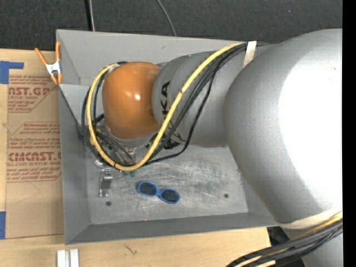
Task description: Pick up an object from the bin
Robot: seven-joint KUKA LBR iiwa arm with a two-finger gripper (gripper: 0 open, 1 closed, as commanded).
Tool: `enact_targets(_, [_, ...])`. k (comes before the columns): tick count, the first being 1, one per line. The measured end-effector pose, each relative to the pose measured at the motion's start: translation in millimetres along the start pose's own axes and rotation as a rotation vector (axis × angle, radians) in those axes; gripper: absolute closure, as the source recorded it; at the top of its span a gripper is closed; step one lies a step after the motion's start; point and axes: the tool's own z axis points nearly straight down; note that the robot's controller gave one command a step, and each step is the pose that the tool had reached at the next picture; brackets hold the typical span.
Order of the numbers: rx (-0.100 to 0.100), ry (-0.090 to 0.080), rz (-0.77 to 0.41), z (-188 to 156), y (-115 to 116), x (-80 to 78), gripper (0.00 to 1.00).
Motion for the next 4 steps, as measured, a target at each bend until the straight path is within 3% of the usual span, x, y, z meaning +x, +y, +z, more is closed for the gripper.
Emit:
enact_targets(1, [0.005,0.004,0.031,52,-72,58.5,0.0])
enact_targets(2, [-0.005,-0.013,0.049,25,-28,4.1,0.0])
enact_targets(3, [-0.002,-0.015,-0.056,63,-109,6.1,0.0])
enact_targets(4, [-0.006,-0.019,-0.116,63,-151,0.6,0.0])
